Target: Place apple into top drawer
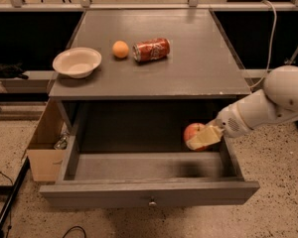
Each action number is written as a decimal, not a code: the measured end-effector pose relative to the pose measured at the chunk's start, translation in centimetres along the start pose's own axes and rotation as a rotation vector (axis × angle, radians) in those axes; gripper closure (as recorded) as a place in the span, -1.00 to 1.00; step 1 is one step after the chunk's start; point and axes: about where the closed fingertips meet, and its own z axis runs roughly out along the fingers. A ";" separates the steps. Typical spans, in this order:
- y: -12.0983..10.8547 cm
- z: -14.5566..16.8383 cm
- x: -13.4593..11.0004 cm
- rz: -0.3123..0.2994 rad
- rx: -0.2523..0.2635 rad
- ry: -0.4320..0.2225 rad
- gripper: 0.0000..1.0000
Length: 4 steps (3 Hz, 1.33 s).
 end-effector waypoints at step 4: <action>-0.9 8.5 -1.5 0.045 -0.077 0.043 1.00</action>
Offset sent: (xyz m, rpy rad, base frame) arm 0.0251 0.0192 -0.0305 0.0063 0.0383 0.0266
